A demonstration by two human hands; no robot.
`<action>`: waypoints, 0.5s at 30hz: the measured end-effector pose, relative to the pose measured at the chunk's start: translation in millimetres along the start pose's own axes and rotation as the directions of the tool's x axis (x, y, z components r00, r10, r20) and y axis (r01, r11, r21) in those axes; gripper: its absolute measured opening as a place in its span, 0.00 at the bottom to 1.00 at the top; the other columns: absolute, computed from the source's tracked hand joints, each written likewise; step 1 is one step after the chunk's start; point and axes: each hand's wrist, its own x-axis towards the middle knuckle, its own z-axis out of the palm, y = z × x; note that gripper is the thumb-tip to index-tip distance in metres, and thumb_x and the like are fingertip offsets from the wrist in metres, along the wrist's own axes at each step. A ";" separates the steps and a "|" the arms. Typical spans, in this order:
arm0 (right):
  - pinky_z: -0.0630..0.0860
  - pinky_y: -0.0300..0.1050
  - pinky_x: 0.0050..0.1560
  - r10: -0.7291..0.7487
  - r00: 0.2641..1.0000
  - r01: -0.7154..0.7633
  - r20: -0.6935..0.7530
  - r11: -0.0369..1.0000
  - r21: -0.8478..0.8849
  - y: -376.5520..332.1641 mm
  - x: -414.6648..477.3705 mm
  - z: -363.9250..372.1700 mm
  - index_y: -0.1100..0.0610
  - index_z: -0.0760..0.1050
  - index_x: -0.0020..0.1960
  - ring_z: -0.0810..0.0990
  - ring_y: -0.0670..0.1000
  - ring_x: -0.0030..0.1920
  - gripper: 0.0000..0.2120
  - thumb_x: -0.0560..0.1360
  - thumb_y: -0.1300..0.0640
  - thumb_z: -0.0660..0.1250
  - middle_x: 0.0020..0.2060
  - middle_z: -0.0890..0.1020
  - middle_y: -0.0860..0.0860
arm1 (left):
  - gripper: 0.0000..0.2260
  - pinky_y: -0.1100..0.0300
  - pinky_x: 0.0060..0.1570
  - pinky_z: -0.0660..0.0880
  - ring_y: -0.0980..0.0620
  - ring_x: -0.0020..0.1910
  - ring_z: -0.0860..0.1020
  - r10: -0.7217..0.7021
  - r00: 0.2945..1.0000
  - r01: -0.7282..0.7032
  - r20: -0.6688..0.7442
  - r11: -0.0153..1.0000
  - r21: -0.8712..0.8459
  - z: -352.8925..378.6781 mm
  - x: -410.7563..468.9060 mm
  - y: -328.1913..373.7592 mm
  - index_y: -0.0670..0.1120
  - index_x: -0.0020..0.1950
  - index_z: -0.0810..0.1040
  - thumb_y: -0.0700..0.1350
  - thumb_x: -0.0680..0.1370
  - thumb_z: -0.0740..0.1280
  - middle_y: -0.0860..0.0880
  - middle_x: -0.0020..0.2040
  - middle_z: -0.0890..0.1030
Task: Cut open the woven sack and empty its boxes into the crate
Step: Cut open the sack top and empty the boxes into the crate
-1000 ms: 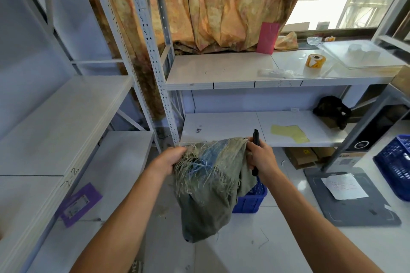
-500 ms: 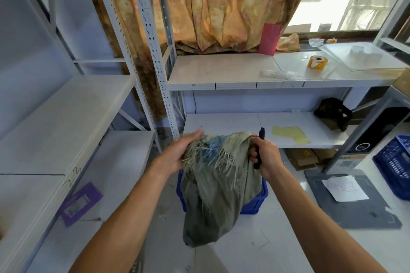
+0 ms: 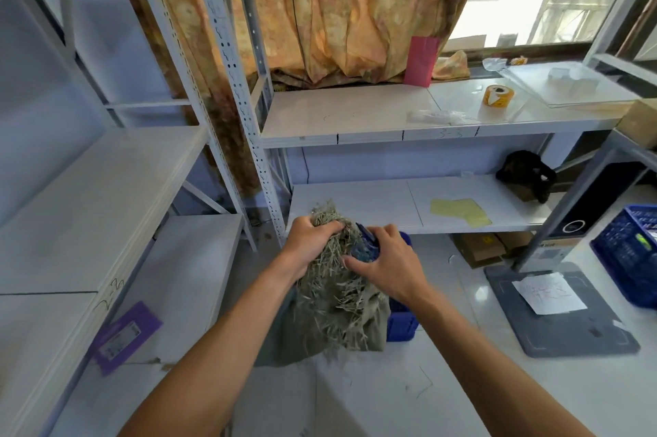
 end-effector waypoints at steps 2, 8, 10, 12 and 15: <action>0.78 0.47 0.55 0.010 1.000 -0.009 -0.020 0.999 0.034 -3.0 -8.9 7.4 0.49 0.70 0.70 0.78 0.47 0.54 0.43 0.64 0.22 0.64 0.58 0.73 0.45 | 0.28 0.56 0.57 0.72 0.47 0.65 0.77 -0.030 0.999 0.030 -0.015 0.999 -0.016 -5.7 1.9 0.4 0.40 0.70 0.74 0.54 0.75 0.74 0.47 0.66 0.78; 0.77 0.53 0.50 0.126 0.991 -0.130 -0.042 0.986 -0.109 -15.3 -19.5 36.5 0.52 0.65 0.70 0.81 0.57 0.53 0.35 0.71 0.36 0.69 0.60 0.73 0.51 | 0.49 0.44 0.66 0.74 0.43 0.65 0.78 -0.076 0.995 0.071 -0.066 0.995 -0.068 -18.3 5.5 -7.3 0.40 0.73 0.71 0.69 0.60 0.73 0.43 0.67 0.79; 0.75 0.52 0.48 0.198 0.980 -0.198 -0.015 0.967 -0.161 -10.2 -17.6 38.4 0.54 0.67 0.67 0.80 0.59 0.52 0.30 0.72 0.40 0.70 0.59 0.73 0.53 | 0.49 0.44 0.69 0.72 0.42 0.68 0.76 -0.092 0.993 0.086 -0.075 0.993 -0.084 -21.9 4.5 -10.7 0.39 0.75 0.69 0.68 0.63 0.74 0.43 0.71 0.76; 0.74 0.52 0.45 0.228 0.973 -0.219 0.010 0.943 -0.249 -2.0 -15.9 36.6 0.56 0.72 0.60 0.80 0.59 0.50 0.20 0.74 0.45 0.69 0.55 0.76 0.53 | 0.45 0.45 0.71 0.70 0.42 0.71 0.73 -0.113 0.990 0.108 -0.081 0.992 -0.067 -24.4 3.3 -12.9 0.39 0.77 0.66 0.64 0.69 0.74 0.43 0.74 0.72; 0.74 0.49 0.40 0.252 0.968 -0.234 0.017 0.921 -0.310 10.6 -11.7 25.6 0.58 0.77 0.46 0.81 0.60 0.43 0.06 0.73 0.55 0.65 0.46 0.84 0.56 | 0.44 0.45 0.69 0.72 0.44 0.69 0.75 -0.100 0.992 0.098 -0.075 0.995 -0.021 -30.2 4.9 -19.1 0.41 0.75 0.70 0.66 0.68 0.75 0.45 0.71 0.76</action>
